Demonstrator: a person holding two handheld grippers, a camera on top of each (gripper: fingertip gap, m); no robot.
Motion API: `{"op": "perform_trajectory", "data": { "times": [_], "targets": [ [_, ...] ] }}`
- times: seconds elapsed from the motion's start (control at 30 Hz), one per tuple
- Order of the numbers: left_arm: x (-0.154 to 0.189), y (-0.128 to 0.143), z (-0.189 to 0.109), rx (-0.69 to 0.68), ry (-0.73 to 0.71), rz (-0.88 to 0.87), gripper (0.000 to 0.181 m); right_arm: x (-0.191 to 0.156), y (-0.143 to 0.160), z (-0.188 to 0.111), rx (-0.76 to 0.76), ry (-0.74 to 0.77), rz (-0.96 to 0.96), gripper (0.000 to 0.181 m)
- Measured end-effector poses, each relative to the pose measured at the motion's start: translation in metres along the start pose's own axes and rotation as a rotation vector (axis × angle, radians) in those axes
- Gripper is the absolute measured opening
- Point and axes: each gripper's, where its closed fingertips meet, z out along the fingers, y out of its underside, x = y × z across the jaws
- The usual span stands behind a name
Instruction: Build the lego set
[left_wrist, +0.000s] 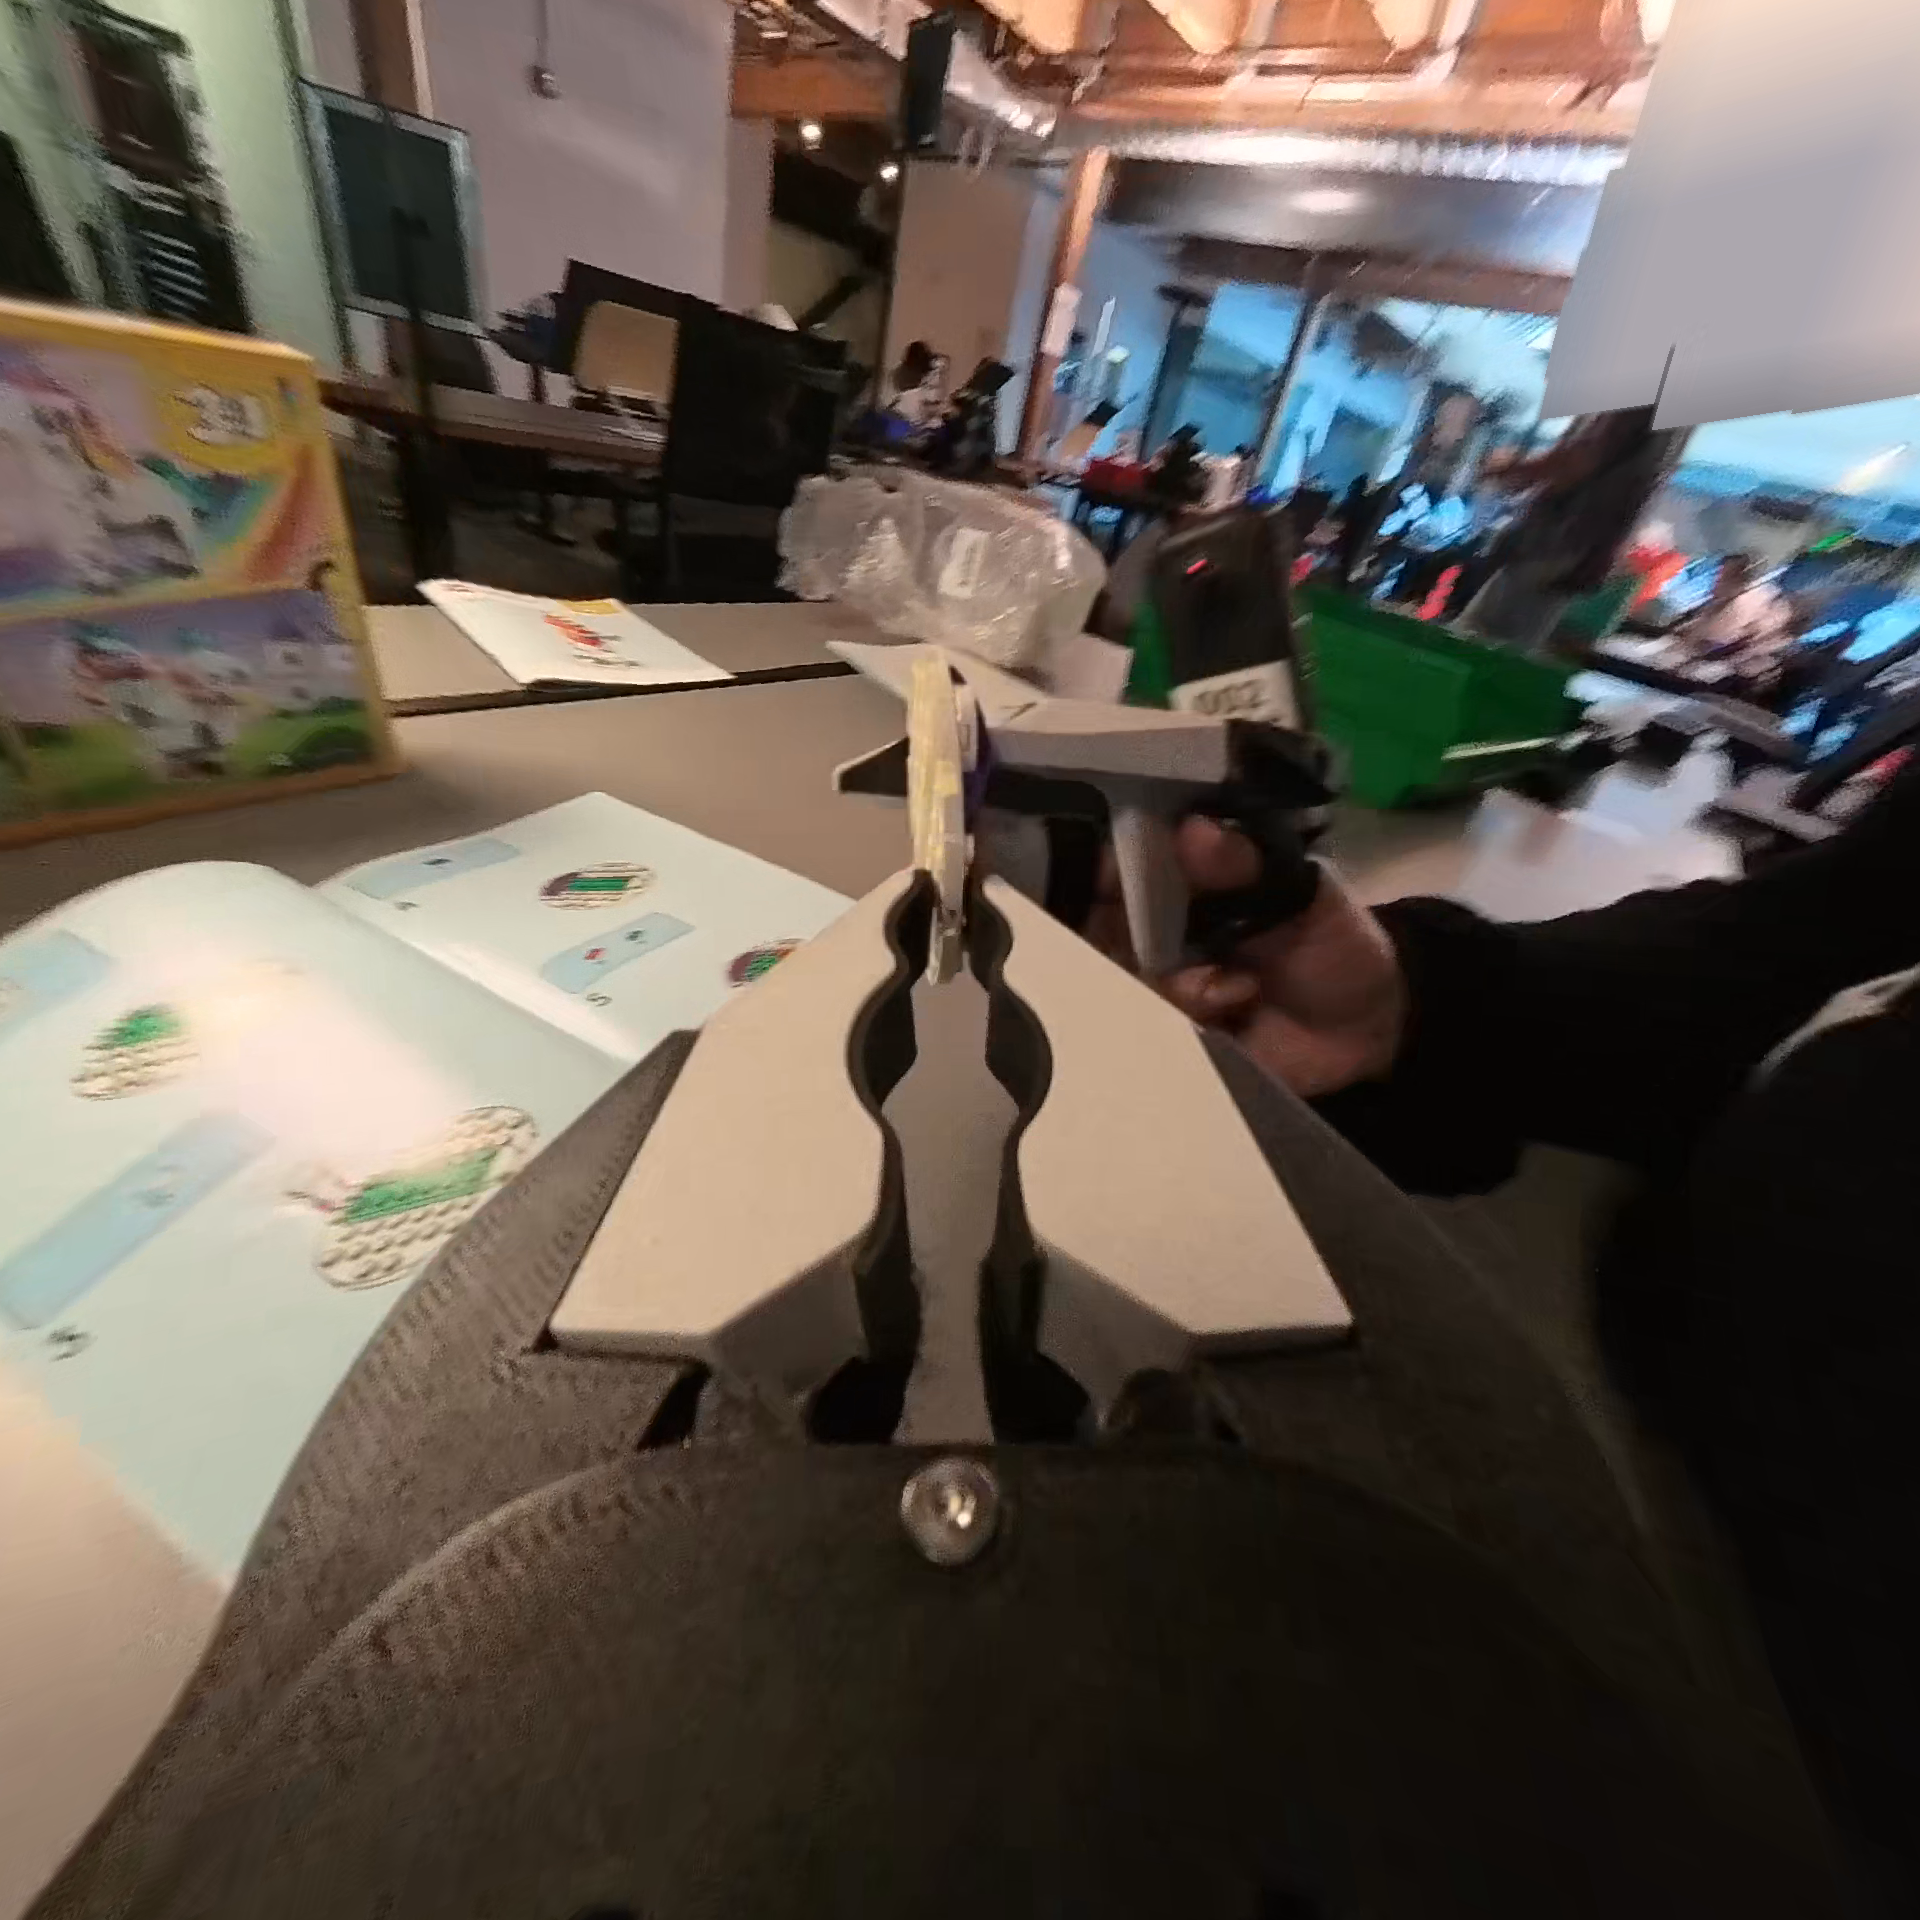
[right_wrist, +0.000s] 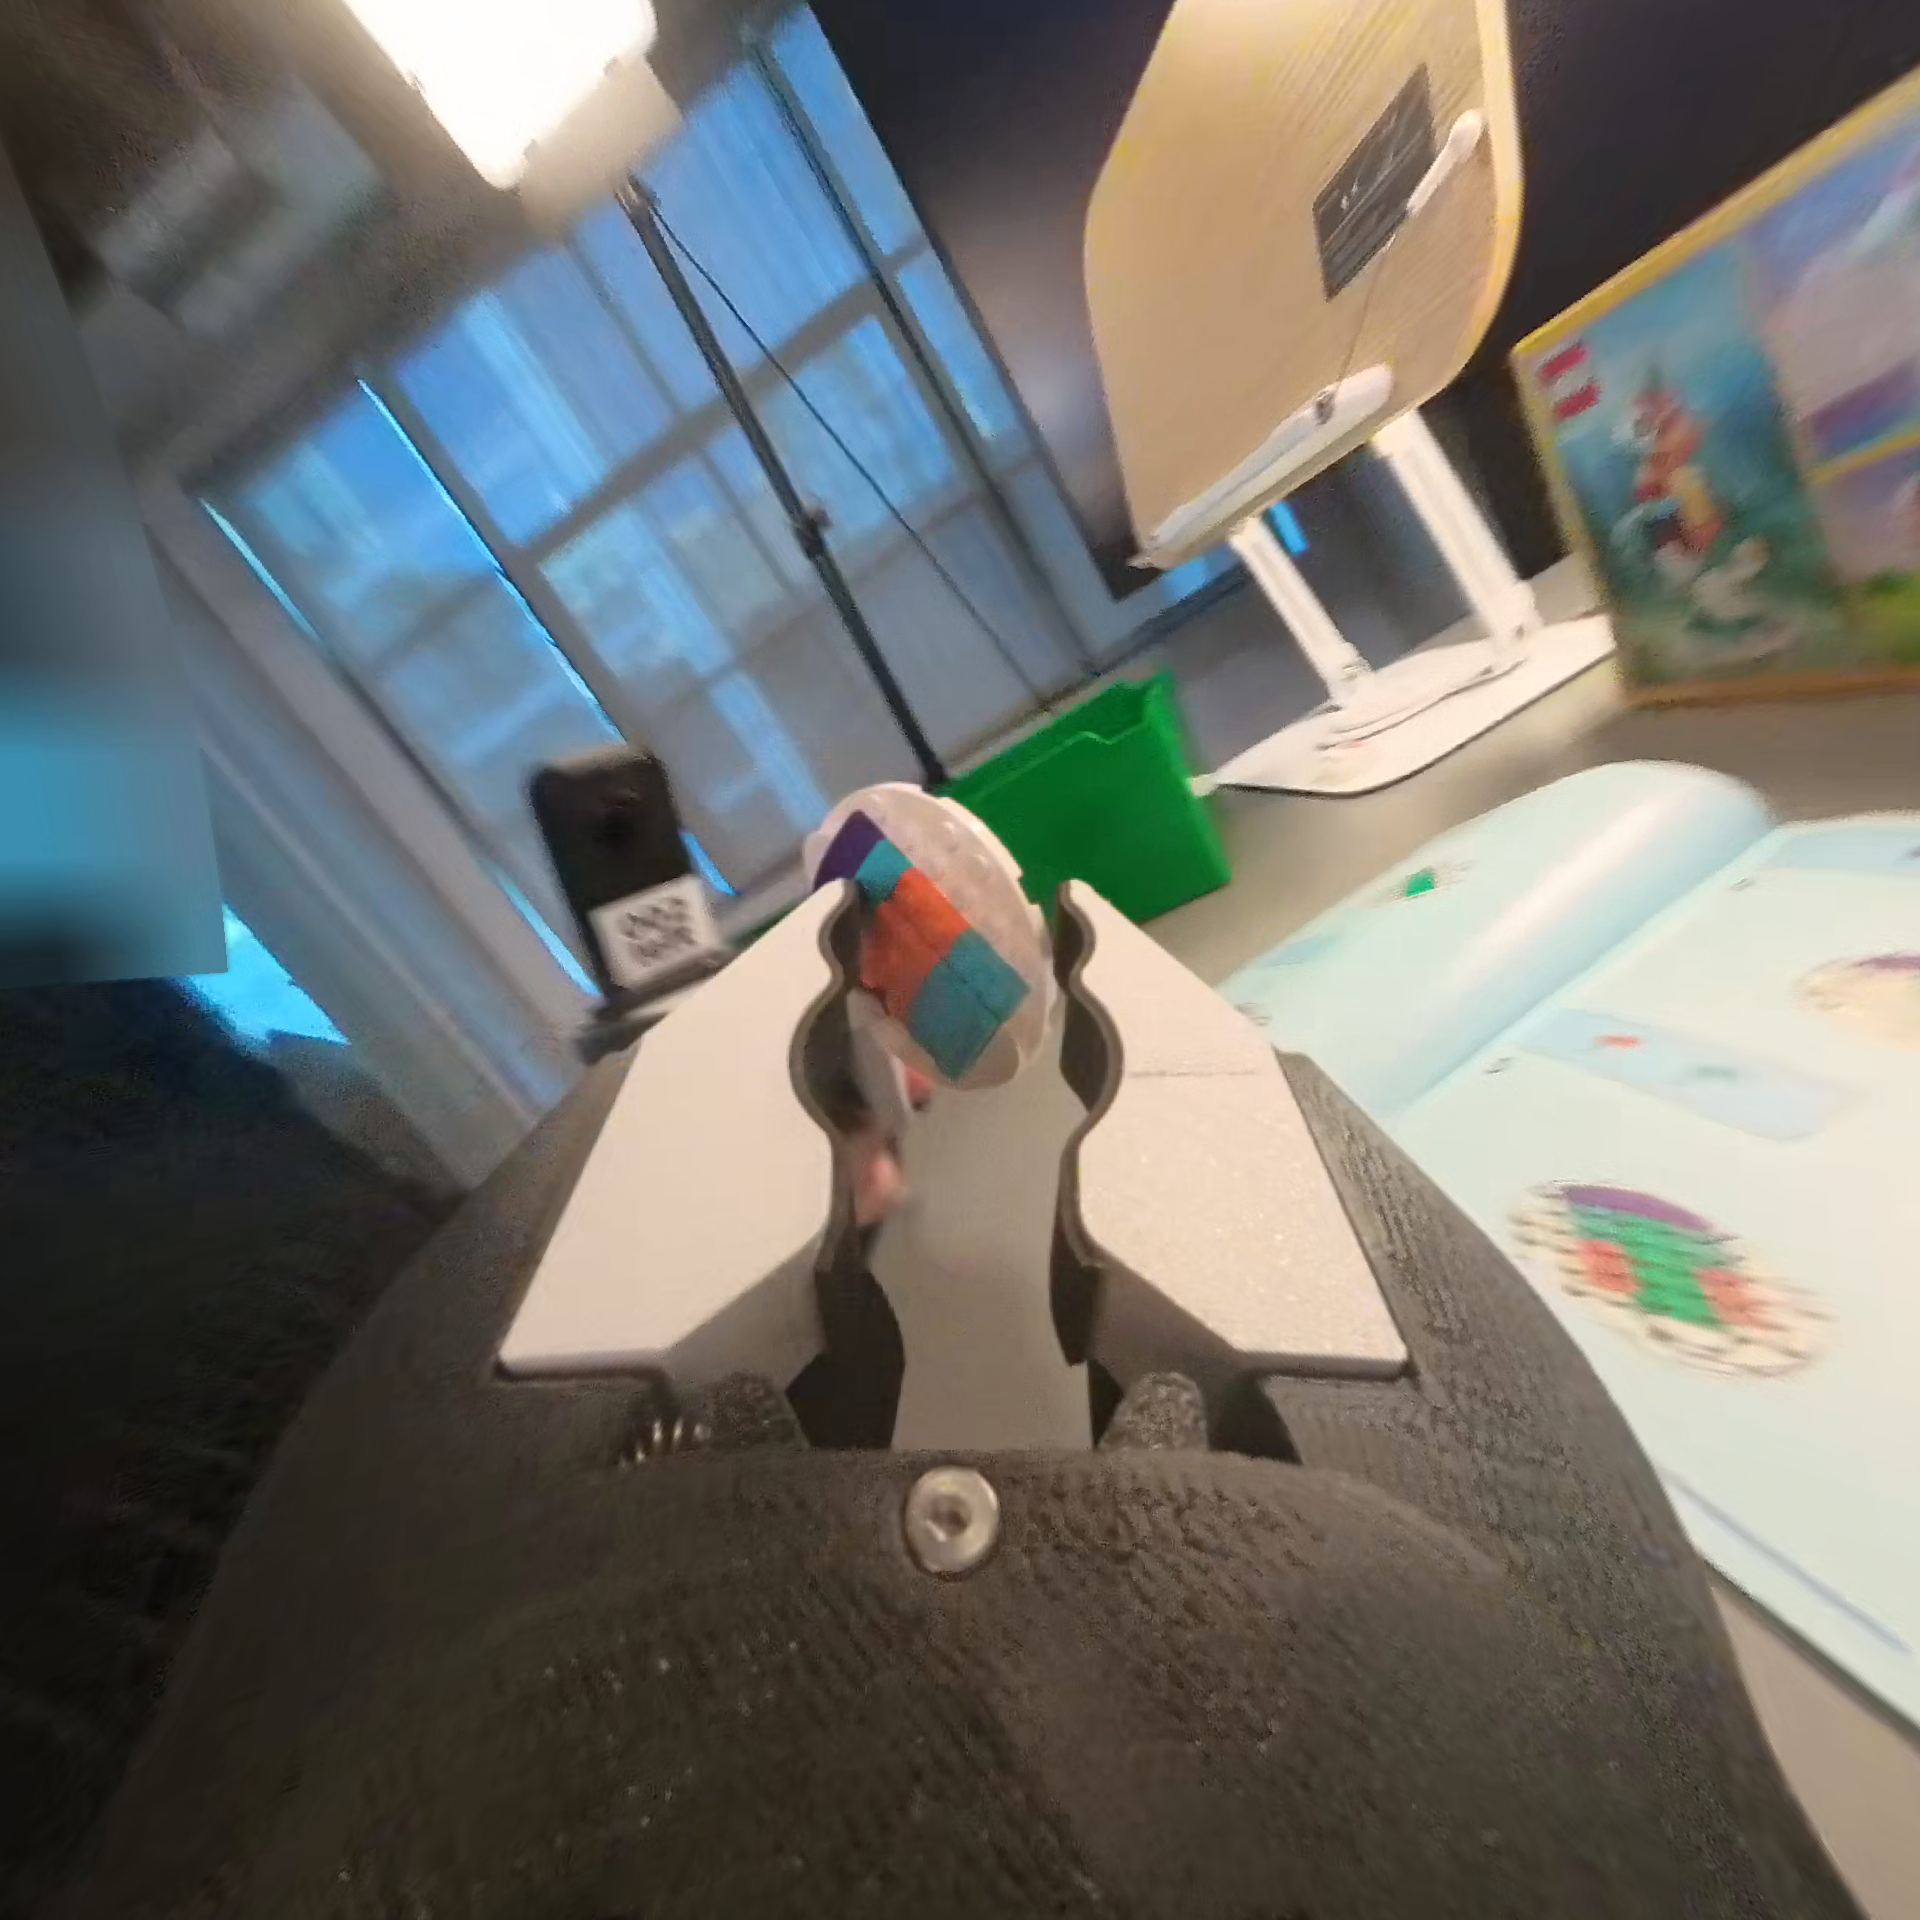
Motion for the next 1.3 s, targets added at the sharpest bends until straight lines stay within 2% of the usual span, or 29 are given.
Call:
{"op": "perform_trajectory", "data": {
  "times": [0.07, 0.13, 0.2, 0.27, 0.57, 0.87, 1.0, 1.17, 1.3],
  "targets": [
    [-0.007, 0.002, -0.001, -0.018, -0.066, 0.055, 0.005, 0.004, 0.002, -0.003, -0.049, 0.084, -0.192, 0.042],
    [-0.012, 0.006, -0.001, -0.045, -0.098, 0.039, 0.005, 0.004, 0.003, -0.005, -0.094, 0.157, -0.396, 0.049],
    [-0.014, 0.011, 0.000, -0.072, -0.094, -0.019, 0.005, 0.005, 0.007, -0.006, -0.149, 0.221, -0.577, 0.049],
    [-0.014, 0.016, 0.002, -0.103, -0.081, -0.072, 0.005, 0.004, 0.017, -0.004, -0.221, 0.240, -0.656, 0.045],
    [-0.023, 0.030, 0.007, -0.183, -0.093, -0.189, 0.005, 0.021, 0.029, -0.002, -0.338, 0.341, -0.638, 0.037],
    [-0.025, 0.039, 0.010, -0.248, -0.162, -0.118, 0.005, 0.032, 0.032, -0.002, -0.378, 0.422, -0.651, 0.034],
    [-0.023, 0.041, 0.010, -0.259, -0.145, -0.126, 0.005, 0.030, 0.034, -0.002, -0.391, 0.399, -0.652, 0.034],
    [-0.023, 0.044, 0.011, -0.283, -0.157, -0.117, 0.005, 0.039, 0.031, -0.006, -0.409, 0.414, -0.628, 0.051],
    [-0.021, 0.045, 0.012, -0.284, -0.138, -0.174, 0.005, 0.040, 0.032, -0.007, -0.425, 0.389, -0.588, 0.054]
  ]
}}
